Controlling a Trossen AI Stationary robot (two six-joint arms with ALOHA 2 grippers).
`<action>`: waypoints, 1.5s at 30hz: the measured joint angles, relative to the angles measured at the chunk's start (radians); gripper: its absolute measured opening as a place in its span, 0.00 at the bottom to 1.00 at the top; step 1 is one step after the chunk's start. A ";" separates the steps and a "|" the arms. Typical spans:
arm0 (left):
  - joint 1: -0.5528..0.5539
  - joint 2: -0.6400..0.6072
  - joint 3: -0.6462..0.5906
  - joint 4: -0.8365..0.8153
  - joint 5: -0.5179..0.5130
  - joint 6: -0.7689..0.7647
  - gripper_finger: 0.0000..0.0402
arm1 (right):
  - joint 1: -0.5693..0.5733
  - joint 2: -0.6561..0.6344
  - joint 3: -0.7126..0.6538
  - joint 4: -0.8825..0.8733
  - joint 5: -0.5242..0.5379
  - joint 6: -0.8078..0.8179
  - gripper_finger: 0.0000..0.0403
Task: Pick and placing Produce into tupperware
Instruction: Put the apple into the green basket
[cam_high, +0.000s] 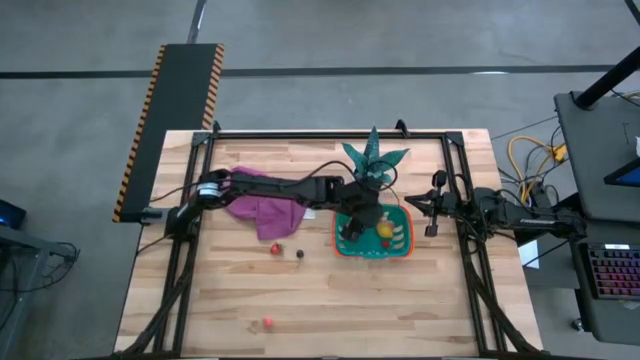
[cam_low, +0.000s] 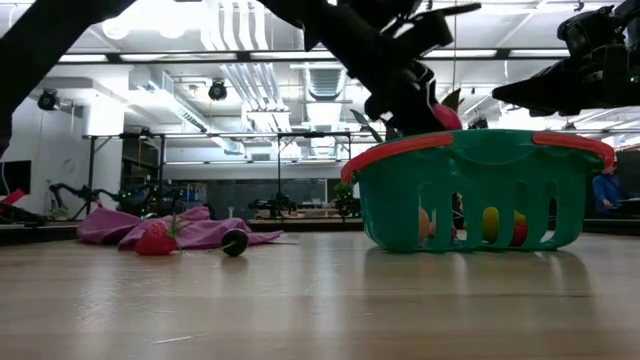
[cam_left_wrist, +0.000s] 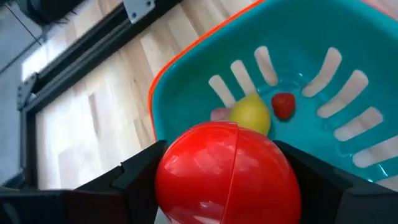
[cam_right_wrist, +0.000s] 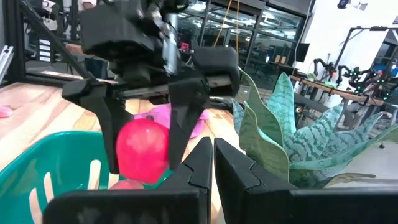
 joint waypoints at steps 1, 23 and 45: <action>0.002 0.000 -0.001 -0.005 0.010 -0.001 0.63 | 0.000 0.000 0.000 0.000 0.000 0.000 0.02; 0.002 0.051 -0.027 -0.031 0.036 0.008 0.63 | 0.000 0.000 0.000 0.000 0.000 -0.023 0.02; 0.002 0.058 -0.023 -0.024 0.029 0.008 0.68 | 0.000 0.000 0.000 -0.001 0.000 -0.024 0.02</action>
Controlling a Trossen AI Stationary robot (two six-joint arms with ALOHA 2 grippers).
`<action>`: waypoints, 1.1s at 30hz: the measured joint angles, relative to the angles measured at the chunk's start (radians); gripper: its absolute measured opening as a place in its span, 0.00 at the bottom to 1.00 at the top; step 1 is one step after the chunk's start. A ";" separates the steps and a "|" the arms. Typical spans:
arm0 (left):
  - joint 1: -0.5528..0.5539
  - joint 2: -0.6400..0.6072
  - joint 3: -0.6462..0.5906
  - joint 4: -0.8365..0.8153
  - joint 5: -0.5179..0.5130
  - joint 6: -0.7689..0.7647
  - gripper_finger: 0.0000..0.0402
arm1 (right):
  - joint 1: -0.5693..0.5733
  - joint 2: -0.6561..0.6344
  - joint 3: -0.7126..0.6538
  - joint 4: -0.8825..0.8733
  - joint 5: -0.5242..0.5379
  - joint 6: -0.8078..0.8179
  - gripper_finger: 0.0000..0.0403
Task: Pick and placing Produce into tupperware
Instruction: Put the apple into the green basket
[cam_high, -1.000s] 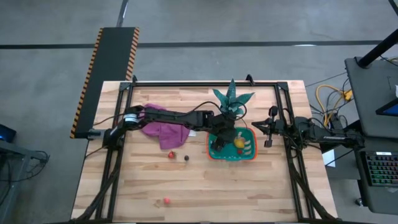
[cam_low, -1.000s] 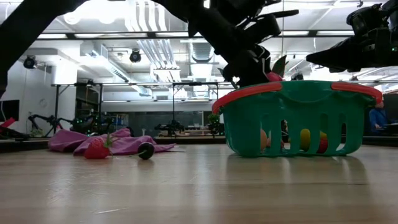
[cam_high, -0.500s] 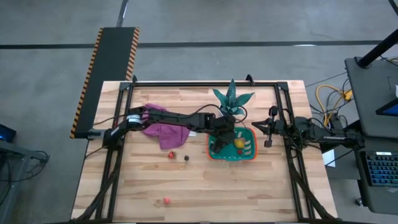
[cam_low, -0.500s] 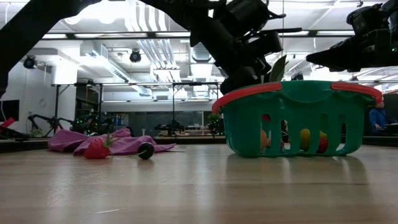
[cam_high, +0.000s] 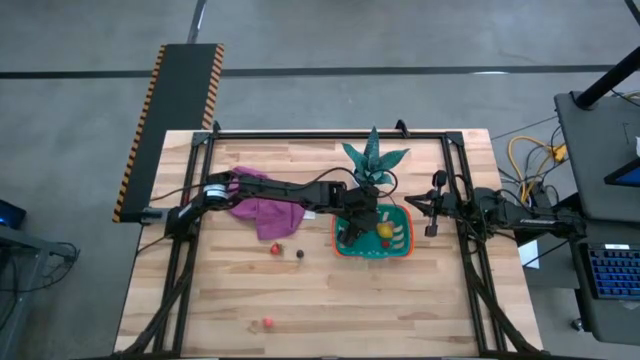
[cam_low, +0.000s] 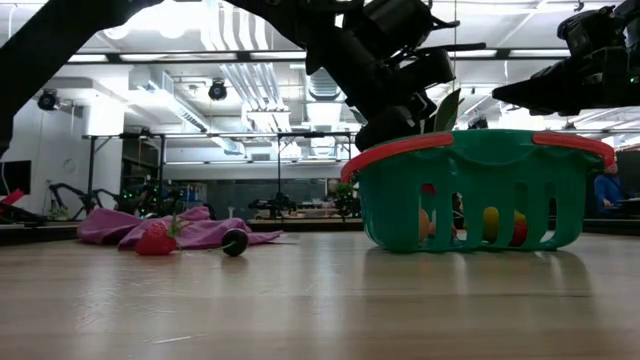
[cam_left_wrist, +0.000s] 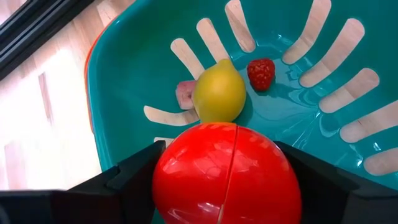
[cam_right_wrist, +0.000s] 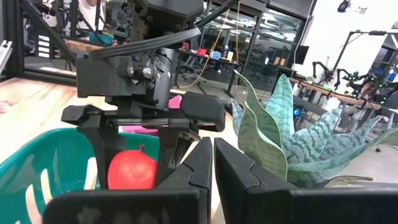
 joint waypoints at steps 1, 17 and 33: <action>0.000 0.000 0.000 0.000 0.000 0.000 0.68 | 0.000 0.000 0.000 0.000 0.000 -0.001 0.02; 0.001 0.000 -0.002 0.002 -0.027 0.000 0.68 | 0.000 0.000 0.000 0.000 0.000 -0.003 0.02; 0.000 0.000 -0.002 -0.003 -0.044 -0.001 0.68 | 0.000 0.000 0.000 0.000 0.000 -0.003 0.02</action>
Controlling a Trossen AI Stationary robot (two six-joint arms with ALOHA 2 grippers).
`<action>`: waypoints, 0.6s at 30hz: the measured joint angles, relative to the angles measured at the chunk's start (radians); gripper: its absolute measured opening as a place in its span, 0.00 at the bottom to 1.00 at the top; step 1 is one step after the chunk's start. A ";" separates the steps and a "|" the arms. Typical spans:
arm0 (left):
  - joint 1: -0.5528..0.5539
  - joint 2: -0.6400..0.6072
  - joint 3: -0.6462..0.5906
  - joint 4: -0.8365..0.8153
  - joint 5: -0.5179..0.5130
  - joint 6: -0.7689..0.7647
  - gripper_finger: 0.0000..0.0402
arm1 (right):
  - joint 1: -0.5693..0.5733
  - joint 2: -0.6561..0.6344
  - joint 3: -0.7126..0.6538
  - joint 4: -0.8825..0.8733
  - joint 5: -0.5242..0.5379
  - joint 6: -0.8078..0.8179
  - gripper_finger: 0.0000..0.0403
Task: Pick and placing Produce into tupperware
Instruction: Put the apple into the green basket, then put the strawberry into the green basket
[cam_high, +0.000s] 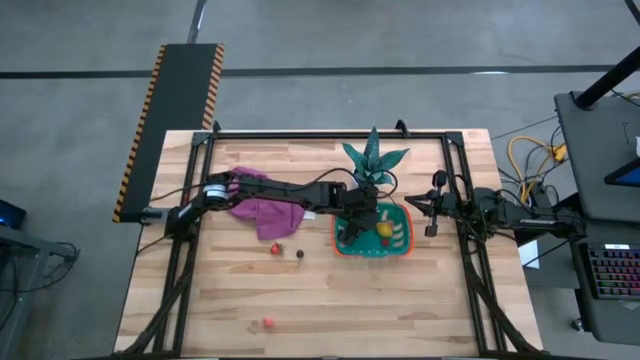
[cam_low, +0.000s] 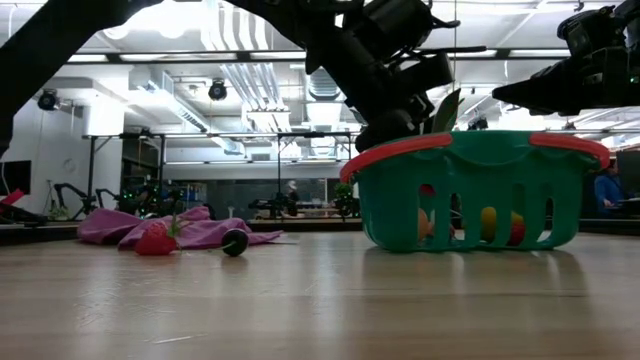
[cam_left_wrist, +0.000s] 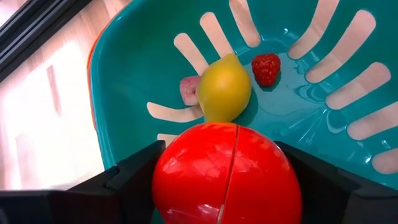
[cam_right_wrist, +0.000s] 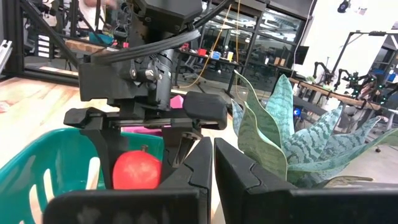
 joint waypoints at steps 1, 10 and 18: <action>-0.001 0.000 0.000 -0.004 -0.010 -0.001 0.69 | 0.000 0.000 0.000 0.000 0.000 0.000 0.02; -0.038 0.000 0.023 -0.047 -0.034 -0.003 0.81 | 0.000 0.000 0.000 0.000 0.000 0.000 0.02; -0.079 -0.020 0.026 -0.049 -0.250 0.092 0.84 | 0.000 0.000 0.000 0.000 0.000 0.000 0.02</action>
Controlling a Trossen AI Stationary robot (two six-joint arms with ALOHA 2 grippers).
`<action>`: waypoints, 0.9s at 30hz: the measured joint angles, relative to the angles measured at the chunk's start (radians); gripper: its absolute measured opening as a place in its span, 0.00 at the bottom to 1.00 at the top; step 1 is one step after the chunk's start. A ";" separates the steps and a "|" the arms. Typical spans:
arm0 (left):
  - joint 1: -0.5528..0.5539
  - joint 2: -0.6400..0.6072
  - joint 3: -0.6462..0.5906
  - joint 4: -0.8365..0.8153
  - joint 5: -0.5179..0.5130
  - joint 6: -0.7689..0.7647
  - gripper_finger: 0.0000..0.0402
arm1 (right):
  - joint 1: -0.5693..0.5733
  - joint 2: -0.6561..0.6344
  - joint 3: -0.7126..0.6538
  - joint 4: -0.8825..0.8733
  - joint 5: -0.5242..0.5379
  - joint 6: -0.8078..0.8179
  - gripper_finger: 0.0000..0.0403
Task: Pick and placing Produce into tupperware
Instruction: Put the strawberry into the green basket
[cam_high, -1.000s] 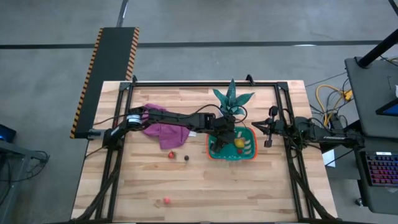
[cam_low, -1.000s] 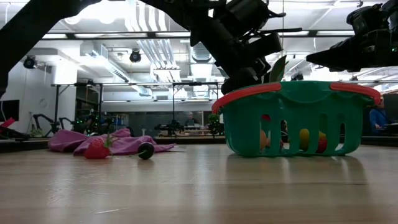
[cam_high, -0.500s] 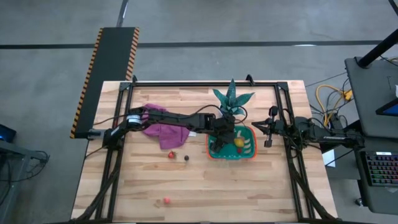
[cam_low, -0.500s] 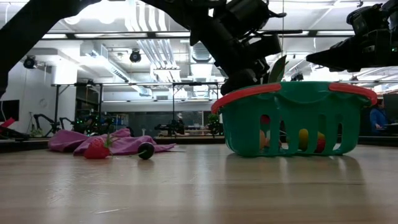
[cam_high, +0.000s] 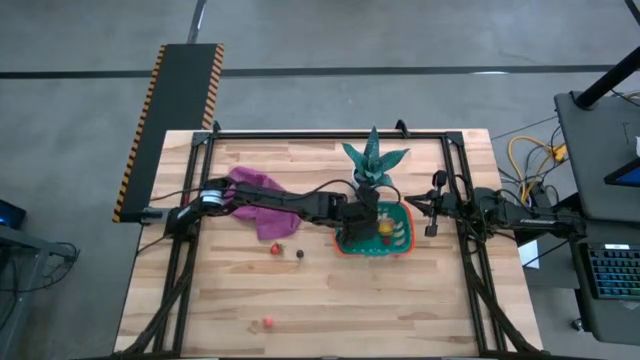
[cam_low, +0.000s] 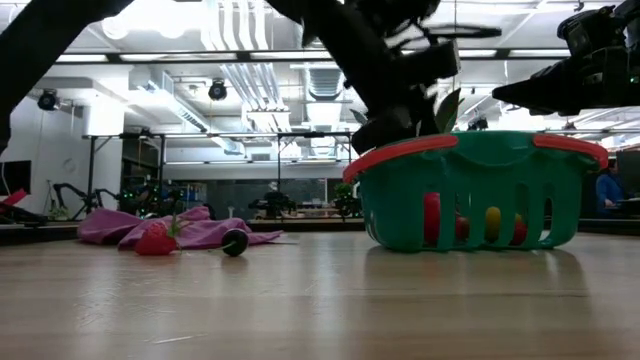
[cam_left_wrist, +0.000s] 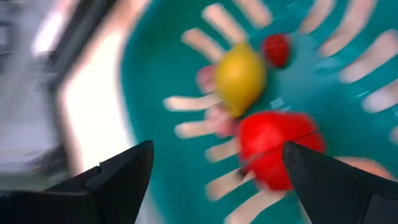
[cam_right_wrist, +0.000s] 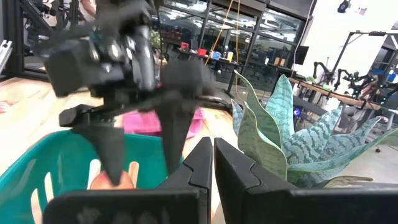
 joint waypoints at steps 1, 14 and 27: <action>-0.011 -0.012 0.000 -0.001 -0.056 0.016 0.84 | 0.000 0.000 0.000 0.000 0.000 0.000 0.02; -0.112 -0.183 -0.014 -0.054 -0.292 -0.062 0.84 | 0.000 -0.001 0.000 -0.001 0.000 0.000 0.02; -0.205 -0.408 -0.031 -0.407 -0.448 -0.478 0.84 | -0.001 -0.001 0.000 0.001 0.000 0.004 0.02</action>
